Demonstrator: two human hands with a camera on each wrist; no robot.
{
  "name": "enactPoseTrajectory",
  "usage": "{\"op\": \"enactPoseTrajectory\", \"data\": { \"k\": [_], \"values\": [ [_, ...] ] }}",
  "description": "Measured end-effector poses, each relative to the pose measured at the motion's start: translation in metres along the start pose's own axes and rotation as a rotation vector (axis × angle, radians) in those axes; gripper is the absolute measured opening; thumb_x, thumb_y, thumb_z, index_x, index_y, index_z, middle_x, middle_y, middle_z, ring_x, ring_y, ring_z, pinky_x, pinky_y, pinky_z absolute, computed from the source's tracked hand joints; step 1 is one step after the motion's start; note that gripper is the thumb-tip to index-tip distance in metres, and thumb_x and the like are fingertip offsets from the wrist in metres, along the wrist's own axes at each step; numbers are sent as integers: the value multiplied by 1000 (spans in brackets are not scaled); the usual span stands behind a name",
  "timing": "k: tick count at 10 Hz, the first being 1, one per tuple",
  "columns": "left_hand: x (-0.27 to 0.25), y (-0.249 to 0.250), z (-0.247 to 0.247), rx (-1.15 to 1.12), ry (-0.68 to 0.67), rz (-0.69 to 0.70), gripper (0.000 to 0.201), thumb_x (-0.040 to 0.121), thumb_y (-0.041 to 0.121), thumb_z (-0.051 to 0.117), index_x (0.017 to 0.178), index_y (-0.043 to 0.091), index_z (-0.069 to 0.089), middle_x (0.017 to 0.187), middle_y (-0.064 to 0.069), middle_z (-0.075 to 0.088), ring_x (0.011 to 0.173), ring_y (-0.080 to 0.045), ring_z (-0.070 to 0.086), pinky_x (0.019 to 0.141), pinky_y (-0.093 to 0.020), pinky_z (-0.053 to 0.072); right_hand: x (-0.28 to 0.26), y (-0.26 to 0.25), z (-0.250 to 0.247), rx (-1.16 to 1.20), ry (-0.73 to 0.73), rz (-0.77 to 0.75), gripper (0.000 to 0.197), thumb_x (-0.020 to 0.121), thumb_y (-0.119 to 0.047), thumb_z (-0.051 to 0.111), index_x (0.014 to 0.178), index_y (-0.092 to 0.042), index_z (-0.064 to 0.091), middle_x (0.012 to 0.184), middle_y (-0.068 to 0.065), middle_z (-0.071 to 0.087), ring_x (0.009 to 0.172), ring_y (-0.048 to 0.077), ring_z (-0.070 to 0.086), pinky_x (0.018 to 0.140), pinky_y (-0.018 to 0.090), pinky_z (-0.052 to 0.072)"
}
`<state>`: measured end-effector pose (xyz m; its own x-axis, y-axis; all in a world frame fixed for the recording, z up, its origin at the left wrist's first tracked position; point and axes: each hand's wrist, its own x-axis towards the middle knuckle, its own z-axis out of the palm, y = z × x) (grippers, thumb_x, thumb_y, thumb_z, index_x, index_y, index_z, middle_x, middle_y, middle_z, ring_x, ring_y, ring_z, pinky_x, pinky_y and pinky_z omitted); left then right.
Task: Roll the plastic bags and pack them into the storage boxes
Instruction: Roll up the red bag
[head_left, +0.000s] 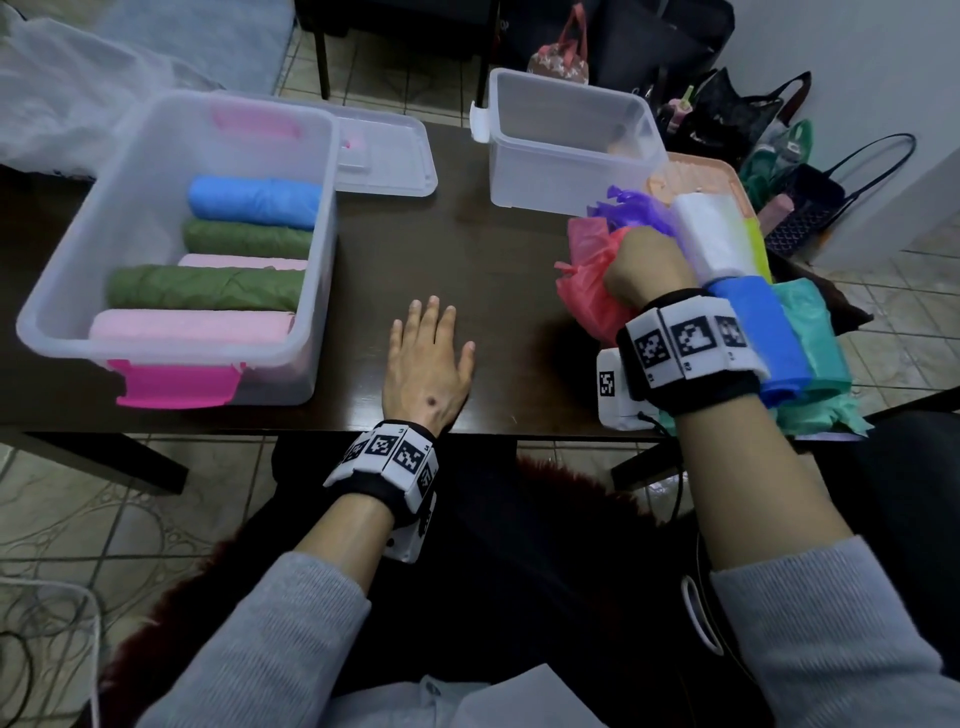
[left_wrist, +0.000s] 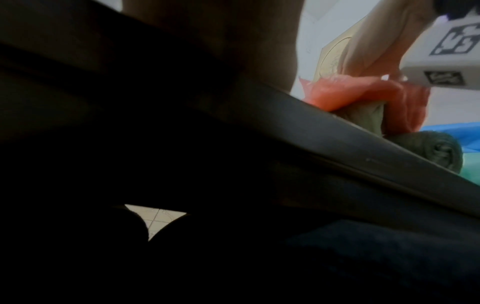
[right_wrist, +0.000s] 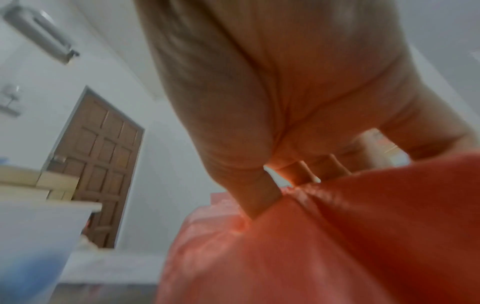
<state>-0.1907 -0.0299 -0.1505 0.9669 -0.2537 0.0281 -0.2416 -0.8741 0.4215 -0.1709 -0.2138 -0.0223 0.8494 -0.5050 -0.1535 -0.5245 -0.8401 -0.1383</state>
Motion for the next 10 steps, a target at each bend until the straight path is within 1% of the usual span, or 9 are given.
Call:
{"op": "enactPoseTrajectory", "data": {
  "k": [1,2,3,5,6,7,8,9,10],
  "values": [
    [0,0,0,2,0,0,54,100,38,27,149,15,22,158,-3,13,147,-18,3,118,-34,-1,4,-2,26,30,-41,18,37,94,-22,42,126,-8,53,129,17,53,119,37,50,95,45,42],
    [0,1,1,3,-1,-3,54,100,38,28,149,15,22,158,-3,13,147,-18,3,118,-34,-1,3,-1,45,26,-140,112,63,87,-47,54,134,-8,42,137,20,44,127,39,40,102,45,34],
    [2,-1,3,3,-2,2,54,100,37,28,149,15,22,158,-4,14,146,-18,3,118,-35,0,-3,-3,56,39,-173,145,85,81,-53,63,139,-2,28,142,23,36,134,36,31,106,40,30],
    [3,-1,-1,-153,24,-13,52,100,42,28,143,13,37,155,-5,23,146,-19,11,118,-35,4,-1,-11,50,210,-155,192,53,99,-34,32,138,2,29,142,26,37,132,35,36,106,39,29],
    [6,11,-12,-181,62,-62,58,95,57,29,122,15,58,135,-8,51,129,-24,37,107,-39,26,3,-9,46,223,-210,184,54,84,-23,48,131,1,39,128,25,52,119,38,51,101,43,42],
    [8,30,-20,-97,-41,-128,68,88,67,36,119,11,56,118,-12,59,114,-30,47,94,-41,36,2,-3,42,131,-274,131,51,76,-37,58,113,-2,56,113,15,63,107,35,59,93,41,49],
    [14,40,-17,-125,-151,-143,48,90,45,53,120,7,54,123,-14,59,117,-33,49,94,-38,39,0,-4,39,99,-313,95,44,78,-41,66,106,-8,57,108,9,63,97,26,60,78,29,46],
    [26,41,-27,-327,-188,-193,33,92,26,49,121,11,56,123,-16,58,112,-37,55,93,-37,43,0,-10,45,249,-330,69,75,77,-35,68,139,-12,33,127,12,55,110,28,58,85,35,47],
    [39,36,-50,-601,-108,-295,29,88,17,44,114,6,52,112,-13,60,81,-27,66,73,-32,55,-6,-16,51,391,-326,38,75,81,-39,62,142,-16,25,135,13,48,116,33,55,95,42,47]
  ]
}}
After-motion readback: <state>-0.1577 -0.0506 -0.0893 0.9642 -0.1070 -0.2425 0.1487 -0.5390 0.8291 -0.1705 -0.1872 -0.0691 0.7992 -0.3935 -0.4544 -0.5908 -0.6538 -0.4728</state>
